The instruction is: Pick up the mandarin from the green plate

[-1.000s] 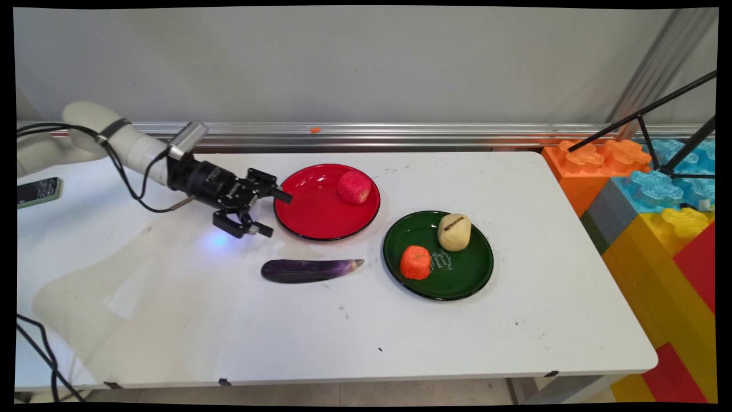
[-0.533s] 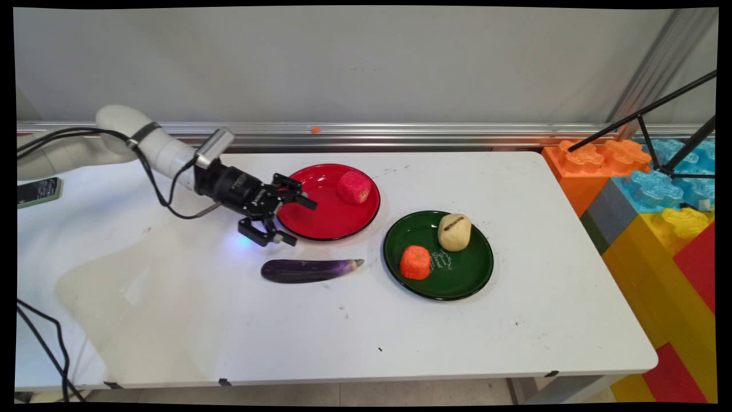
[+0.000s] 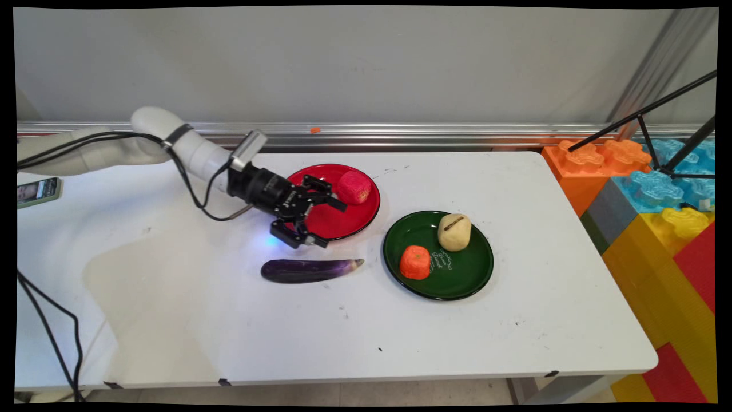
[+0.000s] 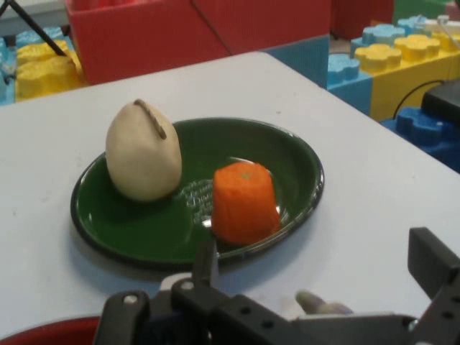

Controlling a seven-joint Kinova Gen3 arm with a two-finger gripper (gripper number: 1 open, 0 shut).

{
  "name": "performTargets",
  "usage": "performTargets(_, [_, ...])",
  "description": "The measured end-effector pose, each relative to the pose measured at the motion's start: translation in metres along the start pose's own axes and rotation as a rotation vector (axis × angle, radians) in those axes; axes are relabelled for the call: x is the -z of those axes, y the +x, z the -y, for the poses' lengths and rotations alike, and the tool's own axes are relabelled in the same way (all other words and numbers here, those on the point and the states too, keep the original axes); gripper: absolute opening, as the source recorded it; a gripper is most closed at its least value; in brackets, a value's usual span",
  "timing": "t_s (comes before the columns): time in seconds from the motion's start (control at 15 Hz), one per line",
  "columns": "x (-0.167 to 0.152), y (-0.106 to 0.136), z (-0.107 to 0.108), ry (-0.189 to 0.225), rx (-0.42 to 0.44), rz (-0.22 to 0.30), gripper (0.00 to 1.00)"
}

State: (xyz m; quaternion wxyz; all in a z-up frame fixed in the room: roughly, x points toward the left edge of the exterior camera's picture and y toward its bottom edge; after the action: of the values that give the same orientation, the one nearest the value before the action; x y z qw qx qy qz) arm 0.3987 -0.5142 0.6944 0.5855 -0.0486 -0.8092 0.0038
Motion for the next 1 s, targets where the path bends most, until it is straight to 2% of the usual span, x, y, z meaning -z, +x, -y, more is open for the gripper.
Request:
performTargets(0.53, [-0.050,0.013,0.017,-0.007,0.036,-0.016,1.00])
performTargets(1.0, [-0.091,0.015,0.028,-0.017,0.086,-0.006,1.00])
